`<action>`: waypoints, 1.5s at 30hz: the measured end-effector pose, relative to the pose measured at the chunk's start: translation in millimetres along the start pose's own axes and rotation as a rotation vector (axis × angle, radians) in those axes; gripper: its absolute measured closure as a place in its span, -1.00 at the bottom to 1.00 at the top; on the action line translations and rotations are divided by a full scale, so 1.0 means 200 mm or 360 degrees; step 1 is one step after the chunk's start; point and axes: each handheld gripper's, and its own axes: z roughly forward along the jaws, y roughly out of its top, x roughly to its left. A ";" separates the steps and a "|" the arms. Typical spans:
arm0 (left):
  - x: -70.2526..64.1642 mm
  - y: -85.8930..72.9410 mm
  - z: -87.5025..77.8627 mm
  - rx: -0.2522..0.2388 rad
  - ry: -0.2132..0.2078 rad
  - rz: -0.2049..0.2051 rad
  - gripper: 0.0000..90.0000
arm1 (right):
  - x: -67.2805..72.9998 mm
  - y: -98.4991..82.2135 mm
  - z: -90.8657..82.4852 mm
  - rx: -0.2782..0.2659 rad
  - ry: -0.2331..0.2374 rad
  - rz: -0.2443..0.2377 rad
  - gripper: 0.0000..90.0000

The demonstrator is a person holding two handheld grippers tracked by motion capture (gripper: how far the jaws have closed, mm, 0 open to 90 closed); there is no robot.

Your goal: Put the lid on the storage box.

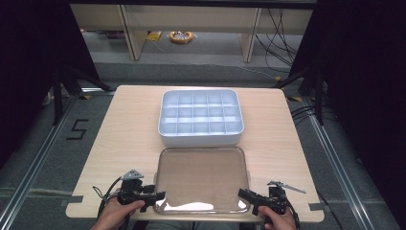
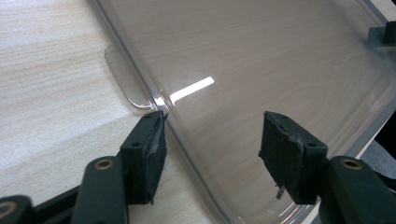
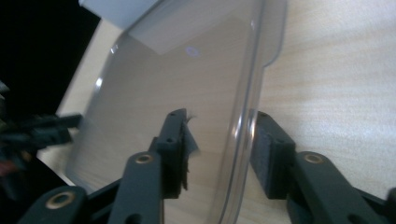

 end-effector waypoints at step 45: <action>0.05 0.02 -0.06 -0.0121 -0.0015 -0.0030 0.23 | 0.11 0.02 -0.09 -0.0041 -0.0029 -0.0492 0.45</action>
